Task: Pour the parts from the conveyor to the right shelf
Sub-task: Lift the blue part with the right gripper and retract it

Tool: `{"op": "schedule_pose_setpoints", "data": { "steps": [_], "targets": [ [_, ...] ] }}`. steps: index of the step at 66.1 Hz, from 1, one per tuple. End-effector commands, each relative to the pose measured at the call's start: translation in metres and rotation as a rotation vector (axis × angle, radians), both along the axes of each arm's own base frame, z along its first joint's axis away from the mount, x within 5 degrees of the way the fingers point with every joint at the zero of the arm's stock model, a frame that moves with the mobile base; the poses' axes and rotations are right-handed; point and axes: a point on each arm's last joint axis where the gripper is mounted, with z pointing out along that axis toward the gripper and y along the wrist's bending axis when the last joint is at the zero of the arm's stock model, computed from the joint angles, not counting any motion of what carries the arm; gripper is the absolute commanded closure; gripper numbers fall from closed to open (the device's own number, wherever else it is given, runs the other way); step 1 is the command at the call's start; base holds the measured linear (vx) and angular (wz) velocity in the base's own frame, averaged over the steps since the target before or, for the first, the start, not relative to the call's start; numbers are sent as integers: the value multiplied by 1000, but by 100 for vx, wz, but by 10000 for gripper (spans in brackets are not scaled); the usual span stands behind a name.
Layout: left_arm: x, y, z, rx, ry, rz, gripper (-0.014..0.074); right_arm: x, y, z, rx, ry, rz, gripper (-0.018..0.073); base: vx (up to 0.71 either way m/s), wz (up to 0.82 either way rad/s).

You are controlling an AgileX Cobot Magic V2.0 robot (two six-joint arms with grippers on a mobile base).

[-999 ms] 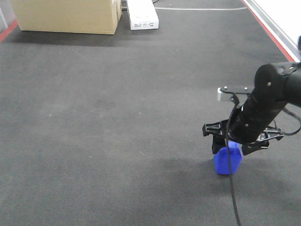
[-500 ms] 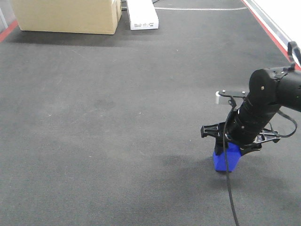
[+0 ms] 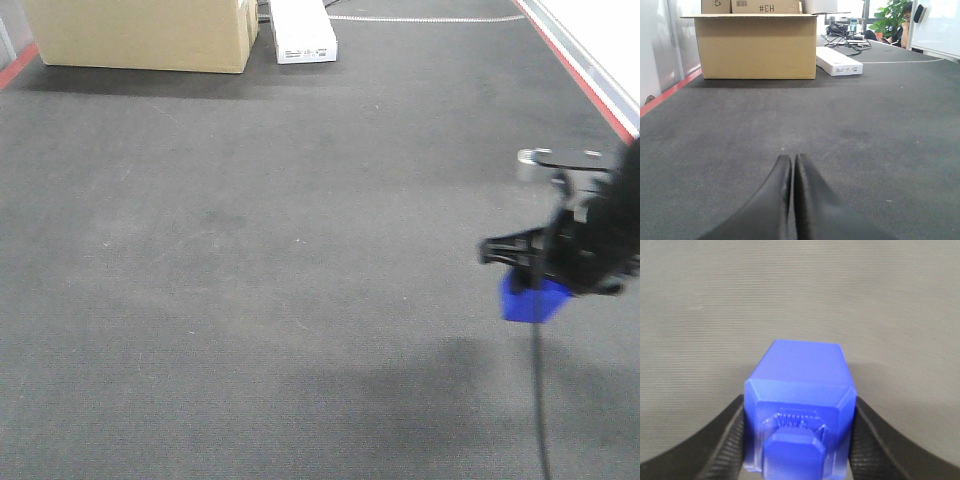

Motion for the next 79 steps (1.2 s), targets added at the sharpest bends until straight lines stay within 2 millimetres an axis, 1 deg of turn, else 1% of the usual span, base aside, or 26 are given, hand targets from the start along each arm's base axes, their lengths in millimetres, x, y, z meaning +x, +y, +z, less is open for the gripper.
{"op": "schedule_pose_setpoints", "data": {
  "steps": [1, 9, 16, 24, 31, 38, 44, 54, 61, 68, 79],
  "targets": [
    [-2, 0, 14, -18, -110, -1, 603, -14, -15, 24, -11, -133, -6, 564, 0, 0],
    [-2, 0, 14, -18, -110, -1, 603, -36, -17, 33, -49, -219, 67, 564, 0, 0],
    [-2, 0, 14, -18, -110, -1, 603, -56, -18, 44, -43, -327, 79, 564, 0, 0],
    [-2, 0, 14, -18, -110, -1, 603, -89, -20, 57, -22, -488, 74, 564, 0, 0],
    [-2, 0, 14, -18, -110, -1, 603, -119, -22, 63, -17, -609, 75, 564, 0, 0],
    [-2, 0, 14, -18, -110, -1, 603, -147, -25, 63, -28, -697, 90, 564, 0, 0],
    [-2, 0, 14, -18, -110, -1, 603, -170, -27, 61, -63, -767, 130, 564, 0, 0],
    [-2, 0, 14, -18, -110, -1, 603, -205, -28, 60, -40, -921, 128, 564, 0, 0],
    [-2, 0, 14, -18, -110, -1, 603, -225, -29, 52, -26, -1008, 130, 564, 0, 0],
    [-2, 0, 14, -18, -110, -1, 603, -240, -30, 38, -13, -1108, 126, 564, 0, 0],
    [-2, 0, 14, -18, -110, -1, 603, -248, -31, 26, 12, -1301, 97, 564, 0, 0]
  ]
}}
